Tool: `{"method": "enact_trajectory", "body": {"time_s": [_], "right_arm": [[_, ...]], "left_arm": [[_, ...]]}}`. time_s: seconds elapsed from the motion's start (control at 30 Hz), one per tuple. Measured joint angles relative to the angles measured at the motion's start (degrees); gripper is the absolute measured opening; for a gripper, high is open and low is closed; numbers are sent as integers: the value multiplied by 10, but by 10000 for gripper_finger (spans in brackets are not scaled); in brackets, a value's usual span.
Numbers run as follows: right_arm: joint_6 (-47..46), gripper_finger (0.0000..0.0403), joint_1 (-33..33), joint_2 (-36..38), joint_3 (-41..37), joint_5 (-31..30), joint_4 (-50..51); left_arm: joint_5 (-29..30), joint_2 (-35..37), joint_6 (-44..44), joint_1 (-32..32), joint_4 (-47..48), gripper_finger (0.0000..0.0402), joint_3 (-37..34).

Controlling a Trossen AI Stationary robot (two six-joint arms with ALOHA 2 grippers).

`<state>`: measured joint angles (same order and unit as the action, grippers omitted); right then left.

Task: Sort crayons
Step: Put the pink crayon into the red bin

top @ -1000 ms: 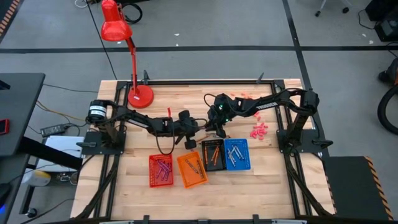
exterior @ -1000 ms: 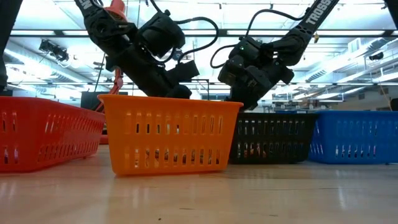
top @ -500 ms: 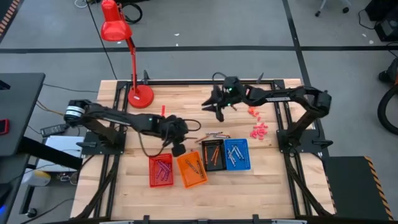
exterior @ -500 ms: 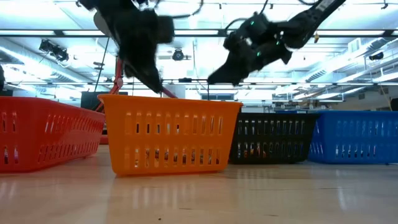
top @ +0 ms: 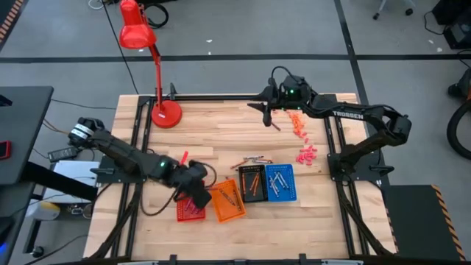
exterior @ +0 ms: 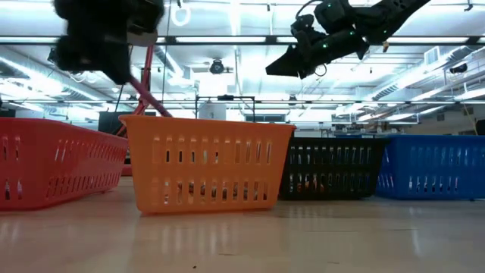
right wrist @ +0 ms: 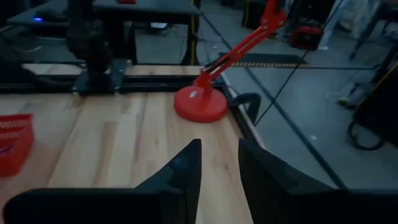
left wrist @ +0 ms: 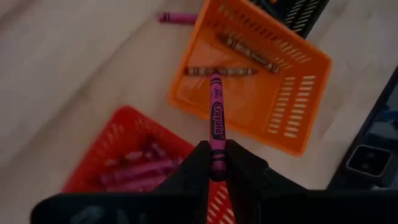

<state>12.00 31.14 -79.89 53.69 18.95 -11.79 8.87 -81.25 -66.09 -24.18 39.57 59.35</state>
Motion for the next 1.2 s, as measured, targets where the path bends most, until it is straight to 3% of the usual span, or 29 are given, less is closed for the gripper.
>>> {"method": "enact_trajectory", "body": {"time_s": [0.33,0.67,1.0,1.2], "right_arm": [[-1,110,27,-3,0,-13,-97],[1,110,30,-3,0,-12,-130],[1,110,30,-3,0,-10,-129],[1,110,30,-4,0,-9,-123]], "left_arm": [[95,0,-242,-128,14,47,0],[110,-23,-459,-209,101,47,0],[112,-87,-505,-205,142,54,-1],[110,-95,-495,-194,134,103,-1]]}}
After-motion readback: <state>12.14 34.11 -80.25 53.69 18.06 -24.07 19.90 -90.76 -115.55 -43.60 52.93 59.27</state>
